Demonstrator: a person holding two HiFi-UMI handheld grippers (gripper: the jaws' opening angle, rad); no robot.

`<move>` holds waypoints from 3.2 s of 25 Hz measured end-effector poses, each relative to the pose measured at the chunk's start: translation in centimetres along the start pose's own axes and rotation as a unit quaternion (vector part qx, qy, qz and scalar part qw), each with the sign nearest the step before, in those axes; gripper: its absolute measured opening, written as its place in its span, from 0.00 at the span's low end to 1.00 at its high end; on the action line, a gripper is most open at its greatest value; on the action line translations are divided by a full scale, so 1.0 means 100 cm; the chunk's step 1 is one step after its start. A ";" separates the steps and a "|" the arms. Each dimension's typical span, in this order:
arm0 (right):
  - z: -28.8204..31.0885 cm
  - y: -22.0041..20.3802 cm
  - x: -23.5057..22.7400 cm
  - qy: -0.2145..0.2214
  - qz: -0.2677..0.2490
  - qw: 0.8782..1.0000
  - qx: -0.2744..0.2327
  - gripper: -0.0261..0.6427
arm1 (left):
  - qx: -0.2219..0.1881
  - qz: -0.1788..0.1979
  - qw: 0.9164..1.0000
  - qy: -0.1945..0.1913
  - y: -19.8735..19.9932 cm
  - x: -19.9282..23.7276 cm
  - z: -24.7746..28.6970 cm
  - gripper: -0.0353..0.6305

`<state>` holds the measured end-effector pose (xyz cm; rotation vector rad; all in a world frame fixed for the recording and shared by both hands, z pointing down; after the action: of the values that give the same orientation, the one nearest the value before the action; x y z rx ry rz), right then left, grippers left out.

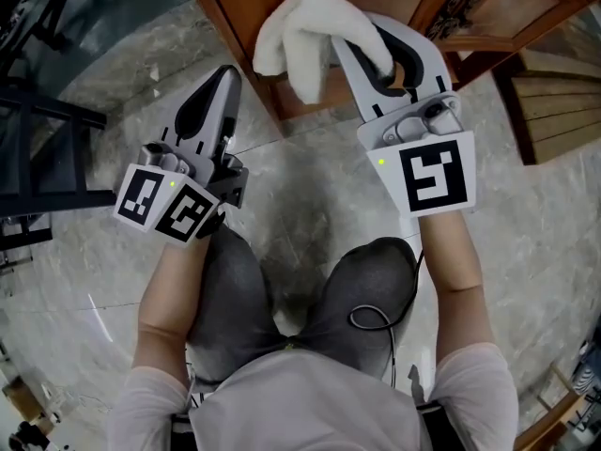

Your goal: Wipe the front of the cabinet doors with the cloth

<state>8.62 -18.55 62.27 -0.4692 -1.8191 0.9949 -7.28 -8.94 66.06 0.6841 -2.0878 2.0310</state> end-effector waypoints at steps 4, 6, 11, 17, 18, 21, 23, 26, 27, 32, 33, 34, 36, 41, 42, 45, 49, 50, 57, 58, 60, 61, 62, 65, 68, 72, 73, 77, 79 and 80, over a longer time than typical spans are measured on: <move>-0.004 -0.010 -0.010 -0.008 -0.001 1.000 0.008 0.16 | 0.004 0.000 1.000 -0.004 -0.005 -0.012 0.009 0.08; -0.006 -0.013 -0.017 -0.014 -0.002 1.000 0.010 0.16 | 0.007 -0.003 1.000 -0.005 -0.007 -0.016 0.012 0.08; -0.013 -0.022 -0.030 -0.026 -0.011 0.999 0.014 0.16 | 0.005 -0.018 1.000 -0.010 -0.009 -0.028 0.018 0.08; -0.024 -0.032 -0.039 -0.035 -0.017 0.999 0.023 0.16 | 0.003 -0.047 0.999 -0.017 -0.012 -0.038 0.024 0.08; -0.024 -0.033 -0.040 -0.036 -0.018 0.999 0.024 0.16 | 0.002 -0.052 0.998 -0.018 -0.011 -0.038 0.023 0.08; -0.025 -0.035 -0.042 -0.041 -0.020 0.998 0.032 0.16 | -0.002 -0.054 0.998 -0.019 -0.008 -0.037 0.020 0.08; -0.027 -0.039 -0.047 -0.047 -0.024 0.998 0.037 0.16 | -0.003 -0.053 0.998 -0.019 -0.008 -0.037 0.019 0.08; -0.033 -0.049 -0.057 -0.059 -0.026 0.997 0.053 0.16 | -0.005 -0.053 0.998 -0.018 -0.009 -0.036 0.019 0.08; -0.035 -0.053 -0.060 -0.063 -0.025 0.996 0.061 0.16 | -0.005 -0.053 0.998 -0.017 -0.009 -0.036 0.019 0.08; -0.046 -0.066 -0.075 -0.084 -0.027 0.993 0.081 0.16 | -0.001 -0.054 0.998 -0.020 -0.013 -0.034 0.023 0.08; -0.049 -0.067 -0.078 -0.088 -0.028 0.992 0.081 0.16 | -0.001 -0.054 0.998 -0.021 -0.014 -0.034 0.024 0.08; -0.051 -0.069 -0.081 -0.091 -0.029 0.992 0.080 0.16 | 0.000 -0.054 0.998 -0.021 -0.015 -0.035 0.025 0.08; -0.055 -0.072 -0.083 -0.092 -0.030 0.991 0.089 0.16 | 0.002 -0.054 0.998 -0.022 -0.017 -0.035 0.027 0.08; -0.057 -0.061 -0.075 -0.090 -0.024 0.993 0.073 0.16 | 0.004 -0.056 0.998 -0.022 -0.018 -0.032 0.029 0.08; -0.057 -0.056 -0.070 -0.087 -0.022 0.994 0.065 0.16 | 0.003 -0.056 0.998 -0.022 -0.018 -0.031 0.028 0.08; -0.056 -0.039 -0.051 -0.070 -0.008 0.996 0.047 0.16 | 0.002 -0.058 0.998 -0.021 -0.016 -0.026 0.025 0.08; -0.044 -0.018 -0.020 -0.037 0.006 0.999 0.013 0.16 | 0.002 -0.062 0.998 -0.019 -0.013 -0.023 0.019 0.08; -0.039 -0.014 -0.012 -0.025 0.005 1.000 0.007 0.16 | 0.000 -0.062 0.998 -0.018 -0.013 -0.022 0.017 0.08; 0.003 -0.011 0.039 0.042 -0.003 0.999 0.009 0.16 | -0.019 -0.067 0.998 -0.002 0.009 -0.003 -0.004 0.08; 0.007 -0.012 0.043 0.045 0.001 0.999 0.012 0.16 | -0.021 -0.069 0.997 0.001 0.010 0.001 -0.007 0.08; 0.011 -0.014 0.047 0.047 0.009 0.999 0.015 0.16 | -0.023 -0.071 0.997 0.003 0.012 0.005 -0.013 0.08; 0.012 -0.016 0.048 0.047 0.010 0.999 0.015 0.16 | -0.023 -0.071 0.997 0.003 0.011 0.006 -0.014 0.08; 0.012 -0.018 0.049 0.046 0.010 0.999 0.016 0.16 | -0.024 -0.072 0.997 0.004 0.011 0.007 -0.016 0.08; 0.011 -0.025 0.050 0.043 0.005 0.999 0.023 0.16 | -0.024 -0.076 0.997 0.001 0.009 0.008 -0.018 0.08; 0.008 -0.033 0.047 0.038 0.004 0.999 0.036 0.16 | -0.021 -0.080 0.997 -0.004 0.007 0.007 -0.017 0.08; 0.001 -0.047 0.037 0.030 -0.007 0.998 0.057 0.16 | -0.018 -0.083 0.996 -0.007 0.003 0.007 -0.013 0.08; -0.001 -0.050 0.034 0.026 -0.010 0.998 0.061 0.16 | -0.018 -0.085 0.996 -0.008 0.002 0.007 -0.012 0.08; -0.008 -0.061 0.020 0.009 -0.016 0.997 0.075 0.16 | -0.014 -0.088 0.996 -0.013 -0.003 0.005 -0.004 0.08; -0.015 -0.068 0.012 0.001 -0.018 0.996 0.084 0.16 | -0.010 -0.088 0.996 -0.016 -0.007 0.002 0.001 0.08; -0.018 -0.072 0.008 -0.003 -0.020 0.996 0.088 0.16 | -0.009 -0.088 0.996 -0.017 -0.009 0.001 0.003 0.08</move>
<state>10.65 -21.50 68.88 -0.3204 -1.7220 1.1175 -6.94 -9.22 66.88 0.8719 -1.9826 1.9163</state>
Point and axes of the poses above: the fingertips, and each gripper's own axes: z forward along the fingers, x to its left, y out of its top, the point moved 6 cm from there along -z, backward along the fingers, and after that the axes turned 11 degrees about -z, right-handed, at the moved point
